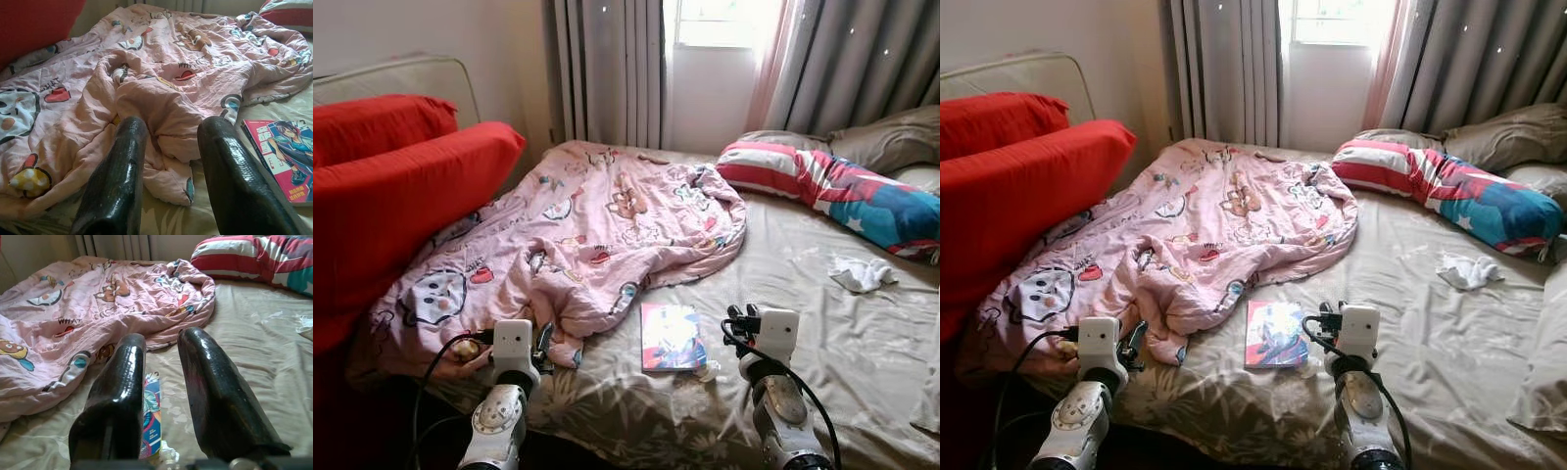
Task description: Clean up the room
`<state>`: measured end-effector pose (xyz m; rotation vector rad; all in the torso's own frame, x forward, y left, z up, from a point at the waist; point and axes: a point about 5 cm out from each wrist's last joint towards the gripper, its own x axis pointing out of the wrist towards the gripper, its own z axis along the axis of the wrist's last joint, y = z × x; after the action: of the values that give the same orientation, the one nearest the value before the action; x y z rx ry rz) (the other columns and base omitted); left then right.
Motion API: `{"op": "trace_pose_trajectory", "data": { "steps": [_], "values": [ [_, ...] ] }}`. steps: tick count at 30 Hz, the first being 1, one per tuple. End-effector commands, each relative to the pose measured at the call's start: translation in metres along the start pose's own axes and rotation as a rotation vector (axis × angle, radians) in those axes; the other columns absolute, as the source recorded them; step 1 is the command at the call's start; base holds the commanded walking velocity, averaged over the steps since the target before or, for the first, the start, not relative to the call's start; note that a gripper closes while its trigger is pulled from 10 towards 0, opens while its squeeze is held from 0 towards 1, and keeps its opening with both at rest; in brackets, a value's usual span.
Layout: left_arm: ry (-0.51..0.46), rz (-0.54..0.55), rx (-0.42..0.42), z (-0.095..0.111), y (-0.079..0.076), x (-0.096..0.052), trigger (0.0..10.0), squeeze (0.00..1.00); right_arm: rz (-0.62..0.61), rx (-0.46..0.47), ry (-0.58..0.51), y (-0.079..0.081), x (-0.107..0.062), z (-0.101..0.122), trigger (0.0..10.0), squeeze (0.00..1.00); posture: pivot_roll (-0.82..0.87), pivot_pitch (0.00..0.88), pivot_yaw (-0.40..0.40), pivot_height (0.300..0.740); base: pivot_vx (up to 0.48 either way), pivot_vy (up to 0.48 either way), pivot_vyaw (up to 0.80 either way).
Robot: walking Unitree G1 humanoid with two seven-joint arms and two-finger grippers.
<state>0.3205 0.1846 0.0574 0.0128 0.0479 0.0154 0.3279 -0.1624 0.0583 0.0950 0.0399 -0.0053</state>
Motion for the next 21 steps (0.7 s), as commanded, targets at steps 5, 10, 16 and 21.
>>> {"op": "trace_pose_trajectory", "data": {
  "steps": [5,10,16,21],
  "values": [
    [-0.009,0.004,-0.017,0.0045,0.0013,0.0031,10.0,0.00,0.006,0.012,-0.003,0.0023,0.0040,0.0043,10.0,0.00,-0.03,0.000,-0.031,0.637,0.000,0.000,0.00],
    [-0.011,0.005,-0.019,0.0047,0.0013,0.0031,10.0,0.00,0.008,0.003,0.005,0.0039,0.0047,0.0041,10.0,0.00,-0.03,0.000,-0.032,0.608,0.000,0.000,0.00],
    [-0.011,0.004,-0.020,0.0048,0.0013,0.0033,10.0,0.00,-0.002,0.005,0.004,0.0026,0.0043,0.0038,10.0,0.00,-0.02,0.000,-0.032,0.603,0.000,0.000,0.00],
    [-0.007,0.006,-0.013,0.0047,0.0018,0.0036,10.0,0.00,0.011,0.008,0.005,0.0042,0.0041,0.0034,10.0,0.00,-0.02,0.000,-0.031,0.603,0.000,0.000,0.00]
  ]
}}
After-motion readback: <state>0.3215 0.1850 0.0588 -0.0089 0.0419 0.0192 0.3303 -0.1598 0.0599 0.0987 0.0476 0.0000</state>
